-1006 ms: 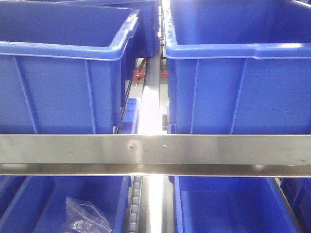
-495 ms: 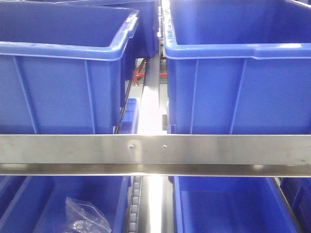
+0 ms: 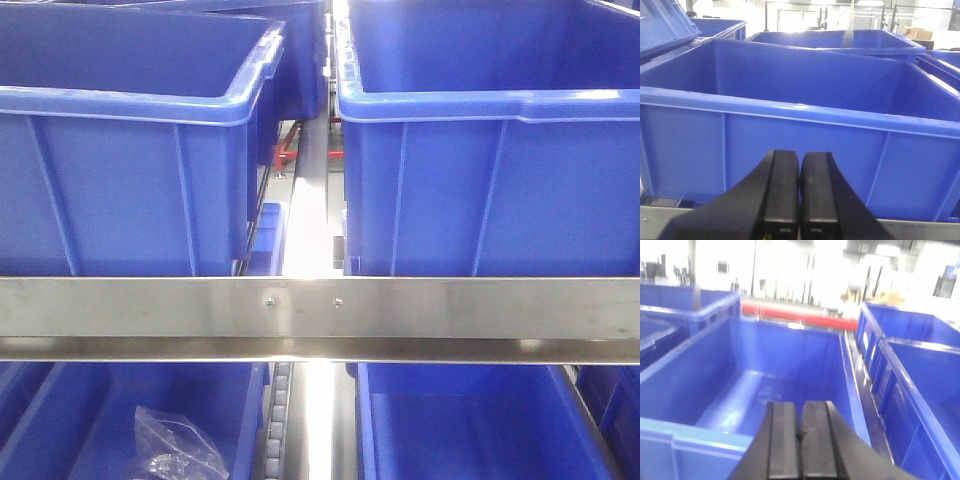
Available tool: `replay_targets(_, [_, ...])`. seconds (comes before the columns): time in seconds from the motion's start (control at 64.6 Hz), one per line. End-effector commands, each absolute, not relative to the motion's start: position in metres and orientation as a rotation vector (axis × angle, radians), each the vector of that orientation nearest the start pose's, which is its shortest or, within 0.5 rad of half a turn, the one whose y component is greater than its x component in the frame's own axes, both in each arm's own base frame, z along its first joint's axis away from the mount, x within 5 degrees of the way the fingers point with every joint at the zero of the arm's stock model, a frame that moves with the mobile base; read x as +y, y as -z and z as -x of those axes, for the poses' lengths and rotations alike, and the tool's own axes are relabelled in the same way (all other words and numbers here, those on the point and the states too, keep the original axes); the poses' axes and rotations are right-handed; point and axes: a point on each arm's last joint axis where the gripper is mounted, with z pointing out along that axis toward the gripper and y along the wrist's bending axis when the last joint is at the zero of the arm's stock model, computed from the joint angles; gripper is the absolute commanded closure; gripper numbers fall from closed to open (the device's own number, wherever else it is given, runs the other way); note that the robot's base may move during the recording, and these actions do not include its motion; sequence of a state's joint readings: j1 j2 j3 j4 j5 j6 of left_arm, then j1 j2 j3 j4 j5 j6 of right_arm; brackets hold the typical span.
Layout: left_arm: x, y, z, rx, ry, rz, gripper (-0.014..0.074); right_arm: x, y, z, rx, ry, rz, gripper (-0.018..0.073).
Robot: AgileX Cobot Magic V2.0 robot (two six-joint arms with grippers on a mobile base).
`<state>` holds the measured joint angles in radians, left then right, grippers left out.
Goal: Place yellow foam block on left shelf second layer
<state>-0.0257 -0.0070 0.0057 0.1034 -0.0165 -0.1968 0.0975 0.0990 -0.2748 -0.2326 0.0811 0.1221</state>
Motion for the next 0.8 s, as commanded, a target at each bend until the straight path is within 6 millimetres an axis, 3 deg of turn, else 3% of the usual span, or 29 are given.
replay_targets(0.0, [-0.002, -0.214, -0.054, 1.388, 0.113, 0.046, 0.0460, 0.004, -0.301, -0.043, 1.279, 0.008, 0.126, 0.0505])
replay_targets(0.433, [-0.002, -0.214, -0.054, 1.388, 0.113, 0.046, 0.0460, 0.004, -0.291, -0.046, 1.310, -0.003, 0.118, 0.0505])
replay_targets(0.526, [-0.002, -0.214, -0.054, 1.388, 0.113, 0.046, 0.0460, 0.004, -0.279, -0.050, 1.346, -0.058, 0.062, 0.0505])
replay_targets(0.789, [-0.002, -0.214, -0.054, 1.388, 0.113, 0.046, 0.0460, 0.002, -0.234, -0.051, 1.360, 0.001, 0.054, 0.0505])
